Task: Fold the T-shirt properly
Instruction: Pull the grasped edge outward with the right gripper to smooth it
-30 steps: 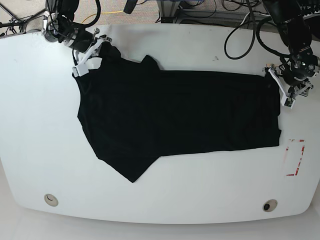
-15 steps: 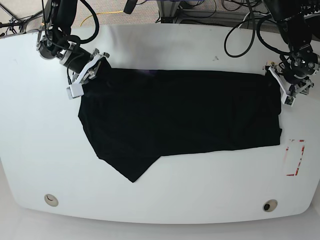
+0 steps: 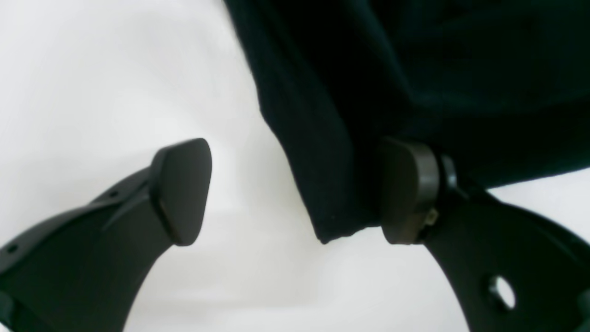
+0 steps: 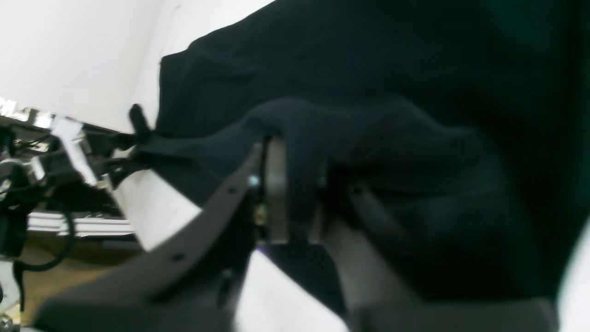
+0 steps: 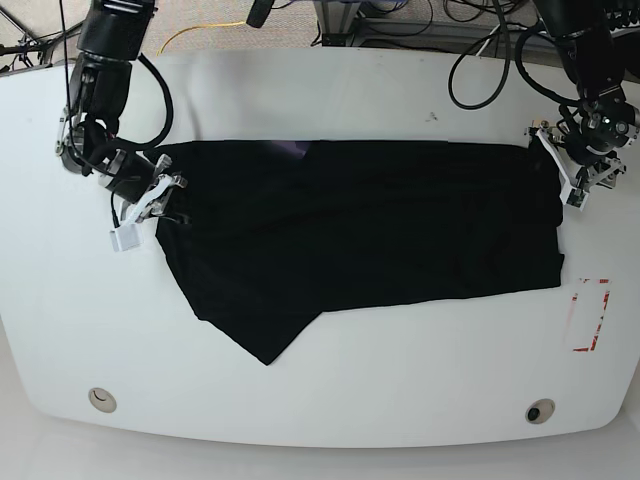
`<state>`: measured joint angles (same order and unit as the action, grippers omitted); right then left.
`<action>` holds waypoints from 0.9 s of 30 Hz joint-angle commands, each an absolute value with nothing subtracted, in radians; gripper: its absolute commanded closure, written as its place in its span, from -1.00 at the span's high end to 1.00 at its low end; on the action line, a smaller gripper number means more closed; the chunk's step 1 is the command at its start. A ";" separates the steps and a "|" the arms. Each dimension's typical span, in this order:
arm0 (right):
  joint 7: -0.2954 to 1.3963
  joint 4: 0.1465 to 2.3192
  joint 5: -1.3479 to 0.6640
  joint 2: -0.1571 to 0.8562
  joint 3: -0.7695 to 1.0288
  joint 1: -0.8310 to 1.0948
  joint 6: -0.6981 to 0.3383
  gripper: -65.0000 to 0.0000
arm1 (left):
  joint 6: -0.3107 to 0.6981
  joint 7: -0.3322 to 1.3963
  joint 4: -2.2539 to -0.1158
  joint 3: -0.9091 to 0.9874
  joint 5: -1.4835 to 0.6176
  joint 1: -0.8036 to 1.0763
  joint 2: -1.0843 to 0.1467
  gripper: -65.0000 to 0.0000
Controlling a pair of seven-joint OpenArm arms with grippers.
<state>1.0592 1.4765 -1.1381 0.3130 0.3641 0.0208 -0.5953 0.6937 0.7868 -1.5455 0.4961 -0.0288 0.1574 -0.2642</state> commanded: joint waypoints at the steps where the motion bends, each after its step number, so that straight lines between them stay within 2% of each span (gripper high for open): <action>1: 1.041 1.465 -1.170 0.364 0.369 -0.016 -0.598 -0.49 | 0.698 0.823 -1.552 0.498 0.007 0.162 -0.288 0.57; 7: 1.041 1.419 -1.170 0.456 0.375 -0.010 -0.596 0.23 | 0.698 0.825 -1.554 0.499 0.005 0.160 -0.292 0.57; 11: 1.040 1.454 -1.170 0.499 0.375 0.062 -0.596 0.50 | 0.698 0.826 -1.555 0.499 -0.002 0.154 -0.292 0.57; 16: 1.035 1.529 -1.125 0.509 0.378 0.165 -0.593 0.56 | 0.698 0.828 -1.610 0.499 -0.002 0.154 -0.288 0.57; 21: 1.035 1.667 -0.872 0.446 0.383 0.228 -0.570 0.57 | 0.698 0.828 -1.620 0.498 -0.002 0.153 -0.285 0.57; 27: 1.033 1.702 -0.579 0.338 0.410 0.232 -0.573 0.57 | 0.698 0.828 -1.621 0.501 -0.004 0.153 -0.285 0.57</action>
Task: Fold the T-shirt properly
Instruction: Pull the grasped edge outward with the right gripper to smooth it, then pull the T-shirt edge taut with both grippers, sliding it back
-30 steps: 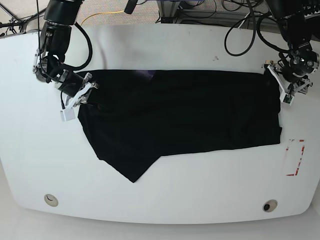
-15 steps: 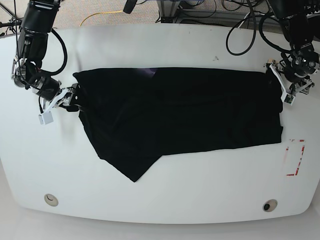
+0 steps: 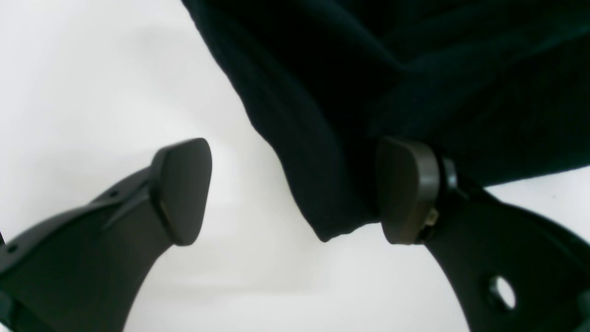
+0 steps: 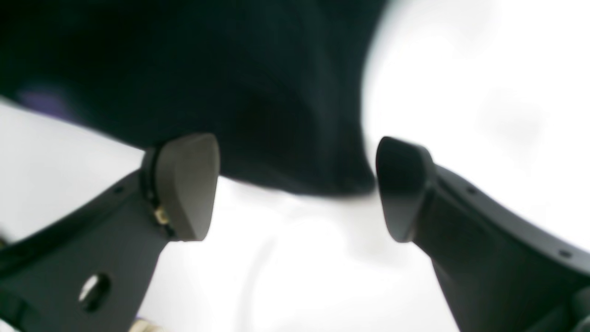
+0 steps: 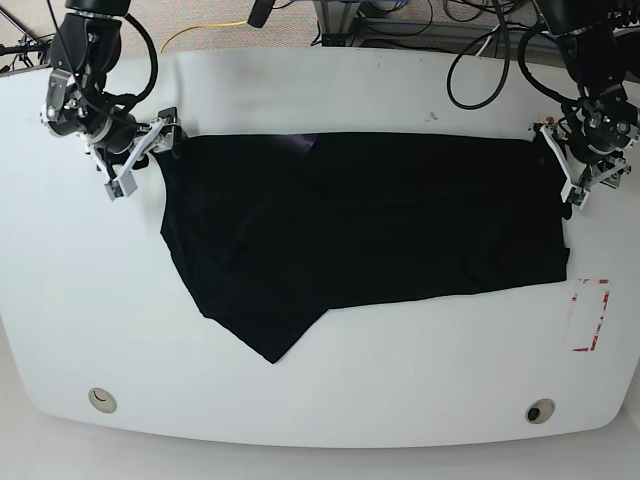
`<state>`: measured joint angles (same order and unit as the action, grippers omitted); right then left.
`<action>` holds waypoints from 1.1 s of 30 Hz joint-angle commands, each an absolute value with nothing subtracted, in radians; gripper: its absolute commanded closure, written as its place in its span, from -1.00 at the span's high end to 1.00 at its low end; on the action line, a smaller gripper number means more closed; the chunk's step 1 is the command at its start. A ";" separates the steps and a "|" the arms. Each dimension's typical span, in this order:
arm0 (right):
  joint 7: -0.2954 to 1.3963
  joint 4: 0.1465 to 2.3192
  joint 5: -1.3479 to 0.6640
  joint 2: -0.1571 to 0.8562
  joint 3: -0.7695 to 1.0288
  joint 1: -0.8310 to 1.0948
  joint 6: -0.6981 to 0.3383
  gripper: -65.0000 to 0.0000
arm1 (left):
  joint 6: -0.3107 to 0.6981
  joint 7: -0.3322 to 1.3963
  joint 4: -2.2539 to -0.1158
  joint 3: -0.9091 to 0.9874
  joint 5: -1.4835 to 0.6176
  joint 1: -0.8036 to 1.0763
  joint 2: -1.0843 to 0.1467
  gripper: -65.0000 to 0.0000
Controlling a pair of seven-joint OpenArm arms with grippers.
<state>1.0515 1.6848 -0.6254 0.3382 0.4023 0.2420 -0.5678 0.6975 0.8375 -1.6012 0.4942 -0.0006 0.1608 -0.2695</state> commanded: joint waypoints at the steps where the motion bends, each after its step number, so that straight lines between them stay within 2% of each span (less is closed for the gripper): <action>1: 1.032 1.702 -0.555 0.329 0.407 0.232 -0.578 0.56 | 0.698 0.828 -1.620 0.501 -0.004 0.153 -0.285 0.57; 5: 1.021 1.699 -0.486 0.288 0.406 0.214 -0.639 0.54 | 0.698 0.828 -1.623 0.499 -0.005 0.153 -0.285 0.57; 7: 1.015 1.698 -0.464 0.269 0.409 0.214 -0.642 0.43 | 0.698 0.828 -1.623 0.501 -0.005 0.147 -0.285 0.57; 10: 1.013 1.696 -0.424 0.255 0.409 0.208 -0.647 0.08 | 0.698 0.828 -1.623 0.503 -0.005 0.125 -0.285 0.57; 15: 1.012 1.696 -0.404 0.243 0.407 0.206 -0.647 -0.69 | 0.698 0.828 -1.623 0.521 -0.041 0.119 -0.285 0.57; 18: 1.012 1.696 -0.403 0.243 0.407 0.206 -0.647 -1.00 | 0.698 0.855 -1.623 0.545 -0.113 0.117 -0.291 0.57; 26: 1.012 1.696 -0.403 0.242 0.407 0.209 -0.647 -1.00 | 0.698 0.992 -1.623 0.593 -0.341 0.125 -0.346 0.58; 33: 1.012 1.698 -0.409 0.240 0.406 0.209 -0.647 -1.00 | 0.698 1.012 -1.621 0.587 -0.435 0.173 -0.360 0.58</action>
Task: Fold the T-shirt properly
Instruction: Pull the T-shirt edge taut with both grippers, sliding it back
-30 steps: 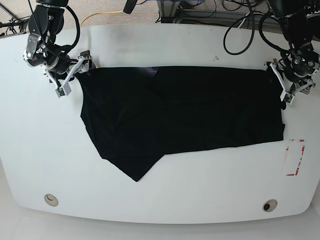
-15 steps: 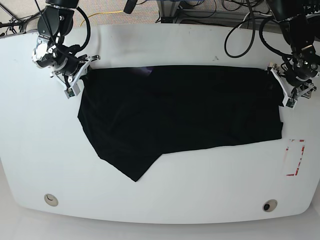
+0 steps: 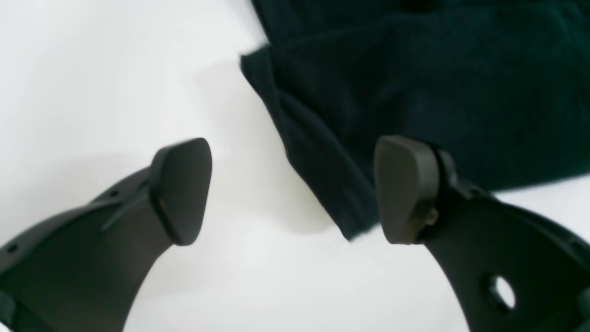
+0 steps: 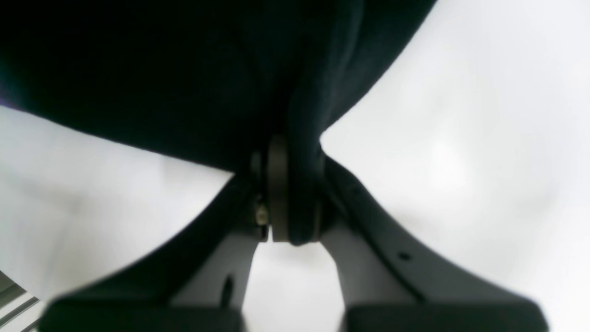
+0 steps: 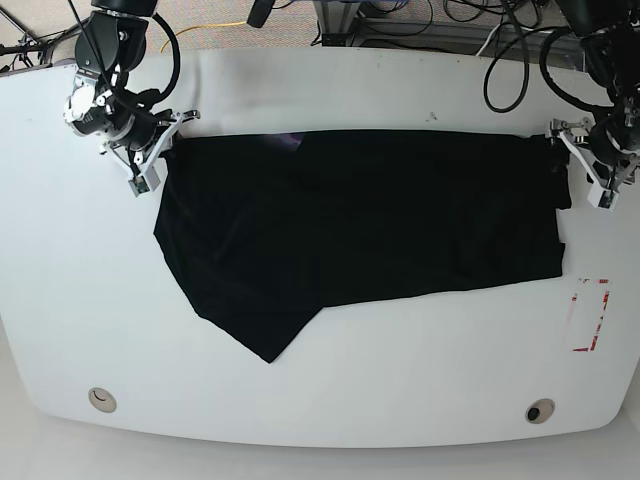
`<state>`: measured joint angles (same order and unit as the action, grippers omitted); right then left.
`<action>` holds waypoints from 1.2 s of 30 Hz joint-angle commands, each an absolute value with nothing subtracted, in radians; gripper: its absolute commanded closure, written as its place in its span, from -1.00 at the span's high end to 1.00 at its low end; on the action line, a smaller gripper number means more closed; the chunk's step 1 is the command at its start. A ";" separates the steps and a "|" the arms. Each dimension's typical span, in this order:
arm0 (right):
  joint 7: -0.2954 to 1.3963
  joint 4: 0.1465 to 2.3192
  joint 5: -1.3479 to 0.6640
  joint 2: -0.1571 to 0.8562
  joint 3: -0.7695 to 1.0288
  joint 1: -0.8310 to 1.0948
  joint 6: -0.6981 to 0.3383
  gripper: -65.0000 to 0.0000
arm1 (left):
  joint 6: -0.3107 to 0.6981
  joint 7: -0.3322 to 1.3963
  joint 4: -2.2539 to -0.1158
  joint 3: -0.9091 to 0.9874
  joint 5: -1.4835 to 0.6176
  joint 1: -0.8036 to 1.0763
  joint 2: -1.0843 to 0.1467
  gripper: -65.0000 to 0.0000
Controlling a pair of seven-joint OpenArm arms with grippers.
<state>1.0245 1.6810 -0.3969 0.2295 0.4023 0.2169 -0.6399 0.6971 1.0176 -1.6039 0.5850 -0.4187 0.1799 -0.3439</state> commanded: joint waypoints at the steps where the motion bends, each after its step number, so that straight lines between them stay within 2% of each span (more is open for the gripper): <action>1: 1.012 1.698 -0.409 0.240 0.404 0.209 -0.647 -1.00 | 0.698 1.012 -1.620 0.584 -0.435 0.176 -0.357 0.58; 11: 1.012 1.698 -0.401 0.214 0.407 0.206 -0.647 -1.00 | 0.698 1.010 -1.612 0.549 -0.421 0.197 -0.337 0.56; 12: 1.012 1.698 -0.401 0.214 0.409 0.206 -0.647 -1.00 | 0.698 1.010 -1.612 0.545 -0.412 0.199 -0.337 0.50; 17: 1.012 1.698 -0.403 0.213 0.409 0.206 -0.647 -1.00 | 0.698 1.010 -1.600 0.541 -0.305 0.197 -0.297 -0.22; 19: 1.012 1.698 -0.403 0.214 0.409 0.206 -0.647 -1.00 | 0.698 1.010 -1.584 0.541 -0.268 0.194 -0.288 -0.37; 28: 1.012 1.702 -0.406 0.222 0.409 0.214 -0.647 -1.00 | 0.698 1.013 -1.609 0.544 -0.231 0.177 -0.286 -0.64; 36: 1.013 1.744 -0.406 0.222 0.409 0.242 -0.648 -1.00 | 0.698 1.013 -1.696 0.542 -0.229 0.229 -0.312 -0.66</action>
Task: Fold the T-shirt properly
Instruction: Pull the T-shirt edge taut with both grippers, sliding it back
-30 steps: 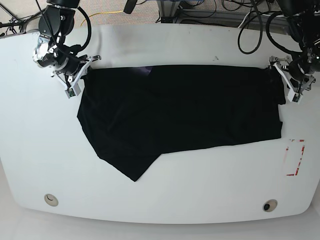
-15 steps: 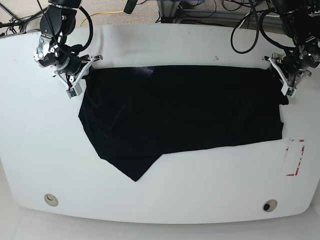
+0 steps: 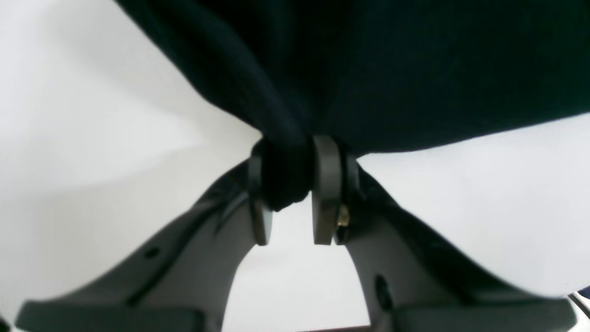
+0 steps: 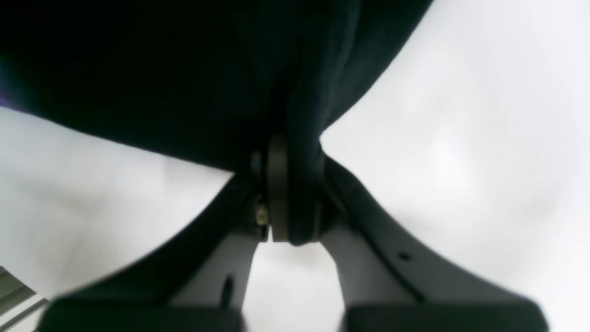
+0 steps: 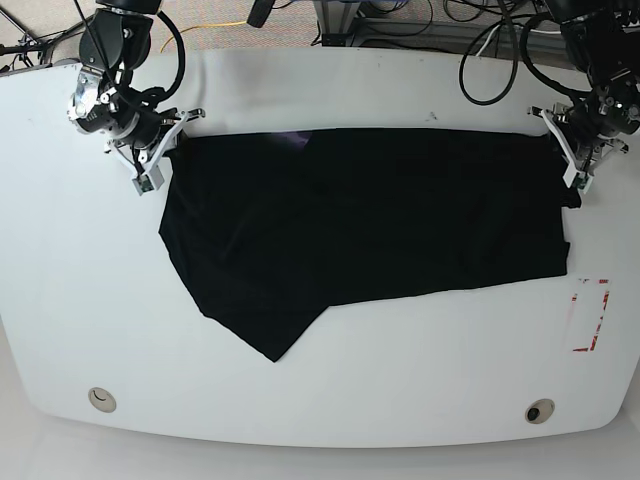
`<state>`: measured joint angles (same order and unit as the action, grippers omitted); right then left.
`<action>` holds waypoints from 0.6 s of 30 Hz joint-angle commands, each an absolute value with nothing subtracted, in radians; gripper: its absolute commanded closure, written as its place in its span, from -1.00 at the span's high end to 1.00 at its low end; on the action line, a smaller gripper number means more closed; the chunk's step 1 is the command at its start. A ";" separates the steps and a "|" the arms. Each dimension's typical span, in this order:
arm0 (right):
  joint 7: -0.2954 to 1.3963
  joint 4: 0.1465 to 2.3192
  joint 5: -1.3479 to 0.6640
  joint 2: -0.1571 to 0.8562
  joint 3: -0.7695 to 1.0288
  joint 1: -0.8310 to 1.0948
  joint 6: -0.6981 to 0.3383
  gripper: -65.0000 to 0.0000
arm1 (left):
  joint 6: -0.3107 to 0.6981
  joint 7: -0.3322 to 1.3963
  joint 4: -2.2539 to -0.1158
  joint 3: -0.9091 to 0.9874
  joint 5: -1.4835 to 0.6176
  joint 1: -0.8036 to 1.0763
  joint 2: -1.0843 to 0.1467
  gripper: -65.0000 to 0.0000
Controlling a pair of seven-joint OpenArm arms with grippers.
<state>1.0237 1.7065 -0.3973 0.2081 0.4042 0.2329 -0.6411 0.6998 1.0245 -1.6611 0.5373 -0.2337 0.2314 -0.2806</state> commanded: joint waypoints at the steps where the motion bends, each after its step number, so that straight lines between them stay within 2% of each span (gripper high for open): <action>1: 1.013 1.755 -0.406 0.222 0.409 0.248 -0.648 -1.00 | 0.698 1.013 -1.698 0.542 -0.229 0.232 -0.314 -0.66; 11: 1.017 1.776 -0.403 0.225 0.435 0.320 -0.648 -1.00 | 0.698 1.013 -1.705 0.542 -0.226 0.274 -0.366 -0.67; 18: 1.015 1.804 -0.409 0.265 0.453 0.384 -0.648 -1.00 | 0.698 1.010 -1.725 0.547 -0.231 0.344 -0.403 -0.67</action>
